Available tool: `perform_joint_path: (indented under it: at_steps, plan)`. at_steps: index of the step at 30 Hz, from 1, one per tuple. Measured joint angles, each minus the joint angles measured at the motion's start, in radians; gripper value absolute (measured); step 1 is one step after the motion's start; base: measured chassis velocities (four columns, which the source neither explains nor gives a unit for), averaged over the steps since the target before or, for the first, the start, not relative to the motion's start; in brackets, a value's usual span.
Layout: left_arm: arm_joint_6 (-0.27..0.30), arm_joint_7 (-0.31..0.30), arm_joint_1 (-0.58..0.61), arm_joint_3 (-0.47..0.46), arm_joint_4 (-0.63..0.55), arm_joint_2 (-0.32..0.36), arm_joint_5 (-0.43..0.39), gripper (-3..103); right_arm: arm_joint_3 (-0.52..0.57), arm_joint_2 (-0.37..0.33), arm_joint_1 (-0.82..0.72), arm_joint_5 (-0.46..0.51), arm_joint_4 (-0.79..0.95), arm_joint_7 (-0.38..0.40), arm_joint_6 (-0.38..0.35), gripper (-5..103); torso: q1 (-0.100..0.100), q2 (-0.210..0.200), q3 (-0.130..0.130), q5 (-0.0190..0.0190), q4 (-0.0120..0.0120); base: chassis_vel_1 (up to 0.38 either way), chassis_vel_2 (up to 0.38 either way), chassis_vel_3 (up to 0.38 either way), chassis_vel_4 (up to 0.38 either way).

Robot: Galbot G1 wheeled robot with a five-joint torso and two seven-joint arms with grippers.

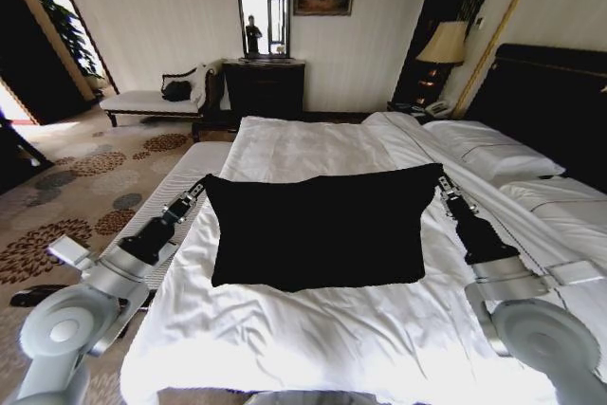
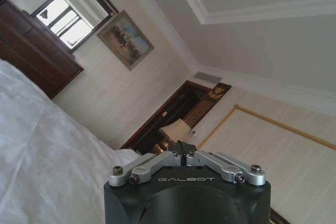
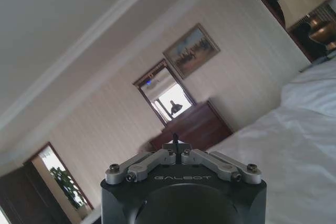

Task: Fold the clothes on the bed.

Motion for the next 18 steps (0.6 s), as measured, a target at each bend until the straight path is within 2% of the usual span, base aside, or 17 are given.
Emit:
perform_joint_path:
  at_steps: [1,3,4,5,7,8,9,12,14,18]
  plan:
    - [0.005,-0.009,-0.05,0.057,0.11,0.007,0.054,0,-0.125,-0.012,0.07,-0.071,-0.111,0.023,-0.037,0,0.0,0.0,0.0,0.0002,0.0004,0.0,0.0,0.0,0.0]
    - [0.006,-0.013,-0.115,0.135,0.241,0.01,0.129,0,-0.266,-0.015,0.155,-0.129,-0.251,0.018,-0.047,0,0.0,0.0,0.0,0.0003,0.0009,0.0,0.0,0.0,0.0]
    - [0.006,-0.013,-0.115,0.135,0.241,0.01,0.129,0,-0.266,-0.015,0.155,-0.129,-0.251,0.018,-0.047,0,0.0,0.0,0.0,0.0003,0.0009,0.0,0.0,0.0,0.0]
    - [0.006,-0.012,-0.148,0.174,0.297,0.01,0.162,0,-0.32,-0.014,0.198,-0.148,-0.318,0.014,-0.047,0,0.0,-0.001,0.001,0.0005,0.0009,0.0,0.0,0.0,0.0]
    - [-0.006,-0.007,-0.254,0.284,0.499,-0.001,0.258,0,-0.483,0.005,0.364,-0.188,-0.511,-0.007,-0.039,0,0.001,-0.001,0.001,0.0004,-0.0002,0.0,0.0,0.0,0.0]
    - [-0.013,-0.004,-0.293,0.315,0.572,-0.008,0.283,0,-0.531,0.016,0.428,-0.193,-0.575,-0.014,-0.032,0,0.001,-0.001,0.001,0.0002,0.0002,0.0,0.0,0.0,0.0]
    - [-0.013,-0.004,-0.293,0.315,0.572,-0.008,0.283,0,-0.531,0.016,0.428,-0.193,-0.575,-0.014,-0.032,0,0.001,-0.001,0.001,0.0002,0.0002,0.0,0.0,0.0,0.0]
    - [-0.035,0.008,-0.394,0.382,0.743,-0.031,0.337,0,-0.642,0.042,0.572,-0.196,-0.729,-0.039,-0.007,0,0.001,-0.001,0.001,-0.0001,0.0012,0.0,0.0,0.0,0.0]
    - [-0.041,0.011,-0.419,0.394,0.774,-0.035,0.345,0,-0.662,0.047,0.599,-0.196,-0.761,-0.046,0.0,0,0.001,-0.001,0.001,-0.0001,0.0012,0.0,0.0,0.0,0.0]
    - [-0.077,0.032,-0.517,0.437,0.878,-0.048,0.358,0,-0.721,0.068,0.696,-0.196,-0.871,-0.08,0.031,0,0.001,-0.001,0.0,0.0,-0.0001,0.0,0.0,0.0,0.0]
